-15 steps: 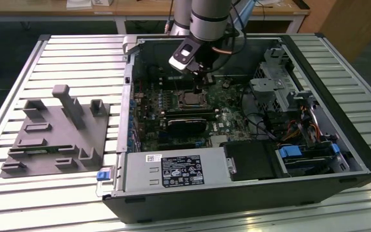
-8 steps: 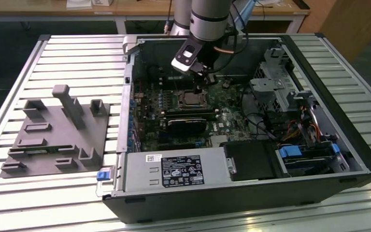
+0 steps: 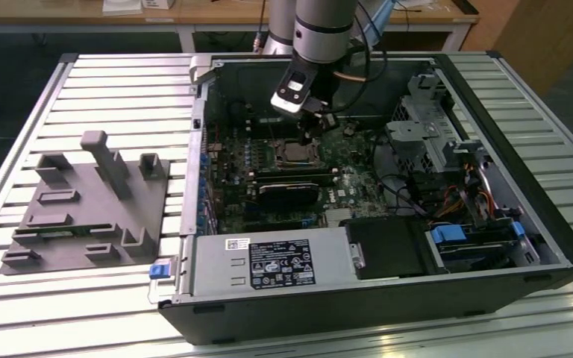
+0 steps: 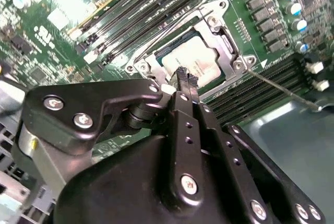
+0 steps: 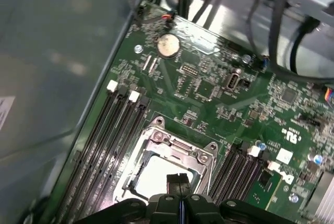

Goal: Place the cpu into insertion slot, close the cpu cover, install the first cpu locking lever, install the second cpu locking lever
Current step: 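Close the cpu cover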

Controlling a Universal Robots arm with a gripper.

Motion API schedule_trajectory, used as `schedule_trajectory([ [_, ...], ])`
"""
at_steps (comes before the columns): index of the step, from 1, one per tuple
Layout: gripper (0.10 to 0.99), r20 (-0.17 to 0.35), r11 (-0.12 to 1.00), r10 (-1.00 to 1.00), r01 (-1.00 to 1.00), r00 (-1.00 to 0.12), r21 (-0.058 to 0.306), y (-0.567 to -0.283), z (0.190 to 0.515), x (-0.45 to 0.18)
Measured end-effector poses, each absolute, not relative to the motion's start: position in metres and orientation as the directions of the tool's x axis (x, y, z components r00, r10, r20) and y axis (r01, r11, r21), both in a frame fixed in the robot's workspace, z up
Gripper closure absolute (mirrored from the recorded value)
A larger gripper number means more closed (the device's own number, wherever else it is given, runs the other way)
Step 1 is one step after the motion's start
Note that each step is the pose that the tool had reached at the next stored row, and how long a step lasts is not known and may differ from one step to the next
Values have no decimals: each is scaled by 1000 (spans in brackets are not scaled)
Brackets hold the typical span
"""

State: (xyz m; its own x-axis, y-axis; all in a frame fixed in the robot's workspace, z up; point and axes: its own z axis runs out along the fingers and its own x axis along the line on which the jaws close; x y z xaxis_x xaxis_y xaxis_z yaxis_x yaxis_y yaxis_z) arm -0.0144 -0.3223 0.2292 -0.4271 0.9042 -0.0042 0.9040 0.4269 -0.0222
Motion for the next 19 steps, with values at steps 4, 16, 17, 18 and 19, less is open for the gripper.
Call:
schedule_trajectory([
  [4,980,-5,486,874,874,-486,-21,-322,229,-14],
  [16,980,-25,610,792,793,-609,8,-322,225,-14],
  [17,980,-26,620,785,785,-620,10,-322,224,-14],
  [18,980,-27,632,775,775,-632,11,-322,224,-14],
  [19,980,-28,644,765,765,-644,12,-322,224,-14],
])
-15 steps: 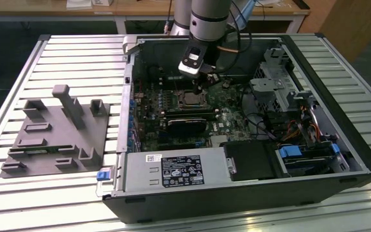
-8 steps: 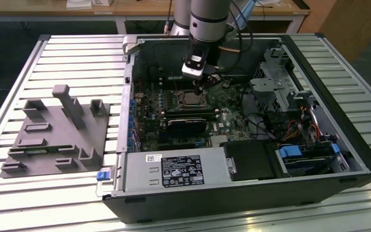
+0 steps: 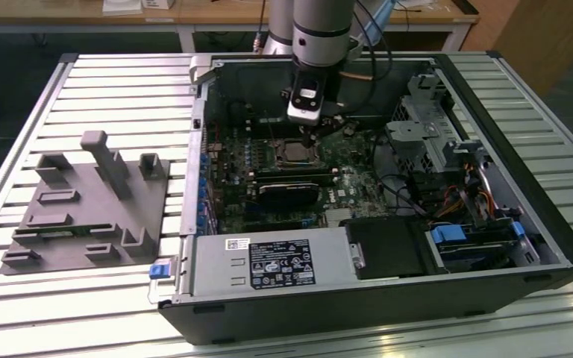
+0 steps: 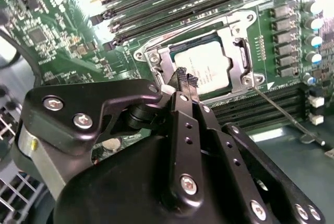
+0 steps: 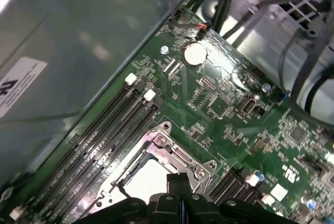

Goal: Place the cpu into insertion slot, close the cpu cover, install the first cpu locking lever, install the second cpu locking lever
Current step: 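Close the cpu cover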

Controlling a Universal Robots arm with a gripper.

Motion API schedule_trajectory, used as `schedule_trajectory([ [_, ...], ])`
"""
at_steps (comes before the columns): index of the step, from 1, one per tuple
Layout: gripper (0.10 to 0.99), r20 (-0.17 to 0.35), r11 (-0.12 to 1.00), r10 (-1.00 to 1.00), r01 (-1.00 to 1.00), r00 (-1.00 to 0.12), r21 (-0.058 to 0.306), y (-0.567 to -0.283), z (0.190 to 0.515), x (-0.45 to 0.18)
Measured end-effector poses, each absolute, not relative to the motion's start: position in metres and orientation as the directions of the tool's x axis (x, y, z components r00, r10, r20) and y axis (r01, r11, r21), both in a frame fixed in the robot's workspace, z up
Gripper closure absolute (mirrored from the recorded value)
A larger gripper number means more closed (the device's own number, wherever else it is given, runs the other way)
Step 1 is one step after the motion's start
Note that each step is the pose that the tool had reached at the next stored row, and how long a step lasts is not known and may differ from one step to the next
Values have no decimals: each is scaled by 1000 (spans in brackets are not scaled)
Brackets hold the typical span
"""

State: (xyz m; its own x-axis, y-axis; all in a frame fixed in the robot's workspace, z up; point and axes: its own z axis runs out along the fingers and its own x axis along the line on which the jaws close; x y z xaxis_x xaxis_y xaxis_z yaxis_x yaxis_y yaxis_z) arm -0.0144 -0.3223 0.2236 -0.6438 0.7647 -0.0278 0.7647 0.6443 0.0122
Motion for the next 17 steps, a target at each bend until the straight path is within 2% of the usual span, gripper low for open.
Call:
schedule_trajectory([
  [17,980,-31,838,546,545,-837,16,-322,219,-14],
])
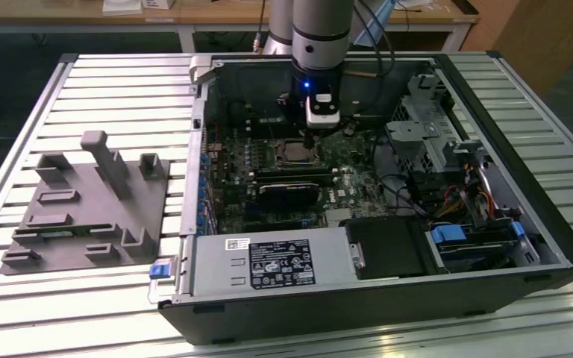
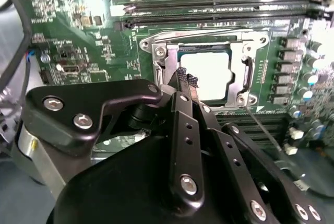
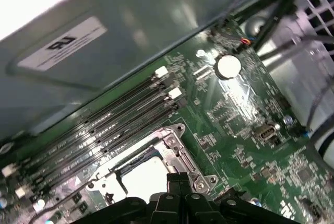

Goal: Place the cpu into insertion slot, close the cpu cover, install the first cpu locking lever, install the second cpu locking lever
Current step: 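Close the cpu cover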

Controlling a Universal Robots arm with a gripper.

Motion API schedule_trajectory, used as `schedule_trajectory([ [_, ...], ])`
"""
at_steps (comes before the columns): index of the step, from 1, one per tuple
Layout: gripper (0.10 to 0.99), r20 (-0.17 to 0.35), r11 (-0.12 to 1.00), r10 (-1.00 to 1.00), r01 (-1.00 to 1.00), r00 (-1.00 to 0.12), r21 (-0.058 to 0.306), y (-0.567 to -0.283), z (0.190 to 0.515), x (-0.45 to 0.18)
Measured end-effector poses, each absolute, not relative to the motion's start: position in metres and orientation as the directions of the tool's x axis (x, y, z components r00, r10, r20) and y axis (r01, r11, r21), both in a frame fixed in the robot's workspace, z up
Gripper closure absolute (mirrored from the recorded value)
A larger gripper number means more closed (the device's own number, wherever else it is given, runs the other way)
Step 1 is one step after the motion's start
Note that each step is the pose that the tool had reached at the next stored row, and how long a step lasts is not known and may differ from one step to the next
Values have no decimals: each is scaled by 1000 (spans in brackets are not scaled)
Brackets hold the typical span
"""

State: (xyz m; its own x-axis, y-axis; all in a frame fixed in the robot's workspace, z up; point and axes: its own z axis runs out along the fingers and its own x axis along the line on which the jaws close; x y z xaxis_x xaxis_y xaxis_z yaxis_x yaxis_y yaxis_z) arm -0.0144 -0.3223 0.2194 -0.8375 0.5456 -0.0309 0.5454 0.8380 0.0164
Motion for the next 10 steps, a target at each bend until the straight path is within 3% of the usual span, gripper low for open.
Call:
schedule_trajectory([
  [10,980,-31,923,385,384,-923,16,-322,219,-14],
])
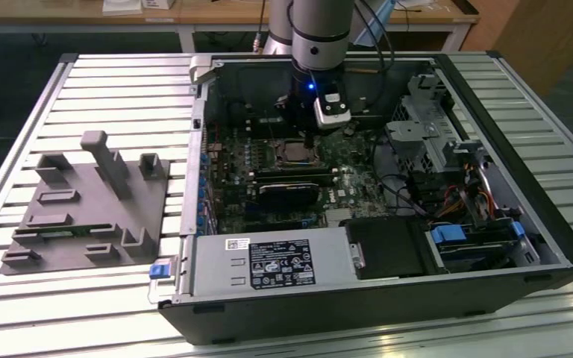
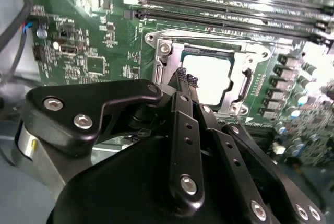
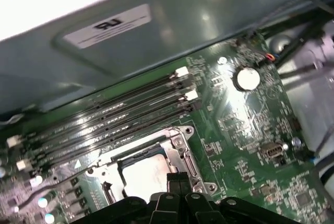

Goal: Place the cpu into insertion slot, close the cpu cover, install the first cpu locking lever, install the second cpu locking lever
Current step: 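Close the cpu cover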

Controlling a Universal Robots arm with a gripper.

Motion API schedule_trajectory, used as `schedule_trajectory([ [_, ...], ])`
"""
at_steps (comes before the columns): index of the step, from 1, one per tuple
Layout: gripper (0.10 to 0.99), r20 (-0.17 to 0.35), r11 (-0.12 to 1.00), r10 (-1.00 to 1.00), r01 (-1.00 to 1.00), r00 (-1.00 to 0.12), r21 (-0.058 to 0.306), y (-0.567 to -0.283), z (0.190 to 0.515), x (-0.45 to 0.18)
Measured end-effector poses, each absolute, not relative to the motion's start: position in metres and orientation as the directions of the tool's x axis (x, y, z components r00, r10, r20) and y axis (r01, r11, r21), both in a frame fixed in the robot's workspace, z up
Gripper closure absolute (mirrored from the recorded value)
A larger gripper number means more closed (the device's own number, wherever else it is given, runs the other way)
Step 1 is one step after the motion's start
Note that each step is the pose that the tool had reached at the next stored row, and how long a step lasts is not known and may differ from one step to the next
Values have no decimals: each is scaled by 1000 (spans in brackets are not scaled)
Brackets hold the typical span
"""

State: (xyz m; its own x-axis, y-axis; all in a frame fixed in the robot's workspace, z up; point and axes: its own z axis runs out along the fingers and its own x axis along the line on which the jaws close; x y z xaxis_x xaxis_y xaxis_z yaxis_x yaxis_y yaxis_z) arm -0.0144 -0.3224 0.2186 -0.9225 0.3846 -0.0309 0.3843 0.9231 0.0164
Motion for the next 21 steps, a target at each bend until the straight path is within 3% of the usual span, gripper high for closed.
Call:
schedule_trajectory([
  [21,980,-31,999,39,38,-999,14,-322,214,-15],
])
